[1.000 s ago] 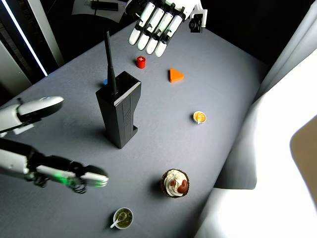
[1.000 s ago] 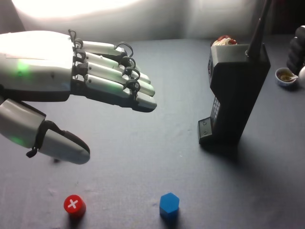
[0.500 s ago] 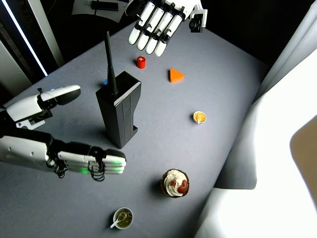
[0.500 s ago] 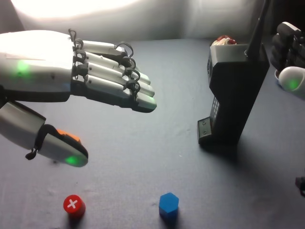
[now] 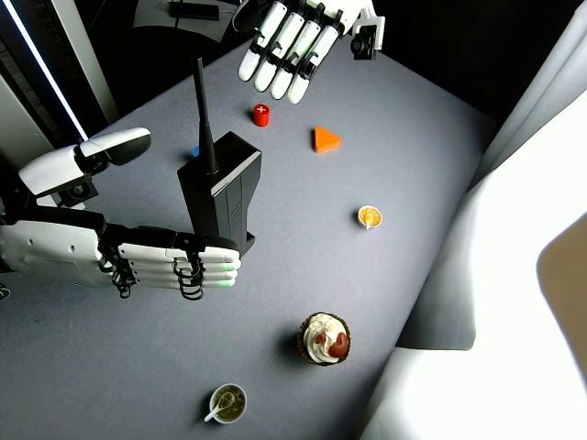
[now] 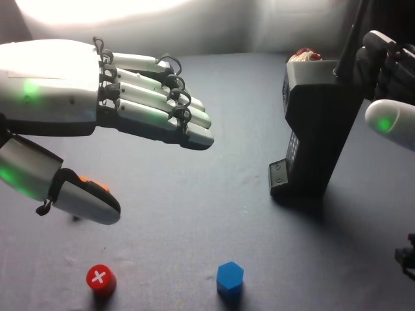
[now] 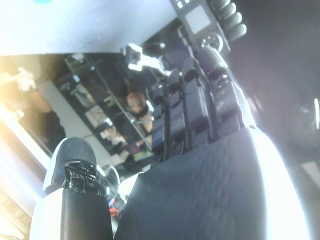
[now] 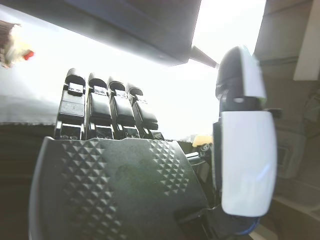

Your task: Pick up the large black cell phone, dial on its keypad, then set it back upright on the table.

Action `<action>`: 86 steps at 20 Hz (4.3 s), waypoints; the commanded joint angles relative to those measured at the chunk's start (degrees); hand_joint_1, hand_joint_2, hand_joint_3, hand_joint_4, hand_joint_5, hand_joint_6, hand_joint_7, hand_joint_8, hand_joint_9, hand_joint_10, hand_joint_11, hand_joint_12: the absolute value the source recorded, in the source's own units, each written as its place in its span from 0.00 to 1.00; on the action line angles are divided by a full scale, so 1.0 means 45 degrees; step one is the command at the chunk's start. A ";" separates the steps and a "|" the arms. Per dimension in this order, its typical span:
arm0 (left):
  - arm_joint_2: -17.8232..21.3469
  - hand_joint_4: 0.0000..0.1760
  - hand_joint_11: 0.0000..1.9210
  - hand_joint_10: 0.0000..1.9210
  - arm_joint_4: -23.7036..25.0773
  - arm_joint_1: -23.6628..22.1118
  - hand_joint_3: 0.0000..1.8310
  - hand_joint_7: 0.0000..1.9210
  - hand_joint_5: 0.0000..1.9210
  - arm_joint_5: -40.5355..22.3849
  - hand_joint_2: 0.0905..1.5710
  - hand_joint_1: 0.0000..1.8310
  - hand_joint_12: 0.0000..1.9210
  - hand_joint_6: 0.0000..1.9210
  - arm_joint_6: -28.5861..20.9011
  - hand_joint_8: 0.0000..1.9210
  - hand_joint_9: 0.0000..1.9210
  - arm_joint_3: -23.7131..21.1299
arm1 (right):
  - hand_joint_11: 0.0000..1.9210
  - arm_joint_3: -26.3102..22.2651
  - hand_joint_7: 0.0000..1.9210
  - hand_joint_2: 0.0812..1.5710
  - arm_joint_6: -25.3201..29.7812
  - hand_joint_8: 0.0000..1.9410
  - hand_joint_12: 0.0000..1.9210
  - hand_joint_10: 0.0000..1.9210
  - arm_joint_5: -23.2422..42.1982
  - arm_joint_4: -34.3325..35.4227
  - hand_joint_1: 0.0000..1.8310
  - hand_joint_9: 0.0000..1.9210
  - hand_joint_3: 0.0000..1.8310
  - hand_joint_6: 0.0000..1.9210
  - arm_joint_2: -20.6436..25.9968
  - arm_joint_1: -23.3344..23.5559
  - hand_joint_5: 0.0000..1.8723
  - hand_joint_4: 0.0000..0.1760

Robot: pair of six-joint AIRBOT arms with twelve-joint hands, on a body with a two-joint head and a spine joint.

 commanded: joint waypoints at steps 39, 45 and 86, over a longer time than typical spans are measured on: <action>0.0025 0.00 0.00 0.00 -0.1138 -0.0350 0.00 0.12 0.13 -0.0592 0.73 0.12 0.35 0.00 0.0158 0.00 0.11 0.0016 | 0.00 0.1539 0.00 0.65 0.0156 0.00 0.00 0.00 0.0922 -0.0635 0.54 0.00 0.00 0.00 -0.0889 0.1045 0.00 0.00; 0.0025 0.01 0.00 0.00 -0.1103 -0.0350 0.00 0.13 0.13 -0.0590 0.73 0.12 0.31 0.00 0.0183 0.00 0.11 0.0017 | 0.00 0.1800 0.07 0.68 0.0156 0.01 0.25 0.01 0.0930 -0.0632 0.51 0.08 0.00 0.00 -0.1183 0.1077 0.06 0.00; -0.0410 0.03 0.00 0.00 -0.0574 -0.1324 0.00 0.15 0.16 0.0328 0.74 0.13 0.37 0.00 -0.0377 0.00 0.12 0.0299 | 0.41 0.2154 0.39 0.76 0.1126 0.73 0.81 0.84 0.1792 -0.2615 0.74 0.36 0.00 0.44 -0.0572 0.2446 0.48 0.00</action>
